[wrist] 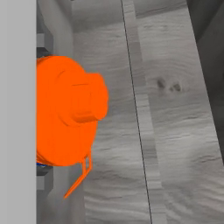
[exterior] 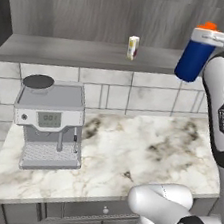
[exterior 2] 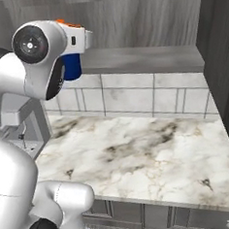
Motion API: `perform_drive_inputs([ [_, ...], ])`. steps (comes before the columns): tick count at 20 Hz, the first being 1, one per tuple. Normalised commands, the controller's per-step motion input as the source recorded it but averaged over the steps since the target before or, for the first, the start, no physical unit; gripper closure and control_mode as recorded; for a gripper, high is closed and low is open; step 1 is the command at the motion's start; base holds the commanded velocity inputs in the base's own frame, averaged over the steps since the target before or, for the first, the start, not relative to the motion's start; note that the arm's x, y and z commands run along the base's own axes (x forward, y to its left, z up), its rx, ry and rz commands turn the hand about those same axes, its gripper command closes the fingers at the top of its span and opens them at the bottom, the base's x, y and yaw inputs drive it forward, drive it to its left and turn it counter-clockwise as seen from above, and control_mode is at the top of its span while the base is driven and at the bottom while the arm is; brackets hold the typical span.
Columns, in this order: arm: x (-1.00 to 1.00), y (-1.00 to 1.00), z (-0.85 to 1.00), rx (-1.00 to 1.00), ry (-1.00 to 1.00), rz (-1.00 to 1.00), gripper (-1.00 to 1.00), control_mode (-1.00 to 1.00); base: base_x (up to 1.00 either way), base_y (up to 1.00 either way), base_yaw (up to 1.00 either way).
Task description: Pick the boxed drink, water bottle from the counter and place them in the open cabinet.
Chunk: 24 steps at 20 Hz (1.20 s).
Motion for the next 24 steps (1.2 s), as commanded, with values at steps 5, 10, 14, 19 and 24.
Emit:
perform_drive_inputs([
  [5, 0.34, 0.00, 0.00, -0.01, -0.01, 0.00, 1.00, -1.00, 0.00, 0.00, 0.00],
  [10, 0.36, 0.00, 0.00, -0.03, -0.02, 0.00, 1.00, -1.00, 0.00, 0.00, 0.00],
  [14, 0.35, 0.00, -0.05, -0.05, -0.01, 0.00, 1.00, -1.00, 0.00, 0.00, 0.00],
  [19, 0.32, 0.00, -0.09, -0.02, 0.00, 0.00, 1.00, -1.00, 0.00, 0.00, 0.00],
  [24, 0.28, 0.00, -0.15, 0.00, 0.00, 0.00, 1.00, -1.00, 0.00, 0.00, 0.00],
])
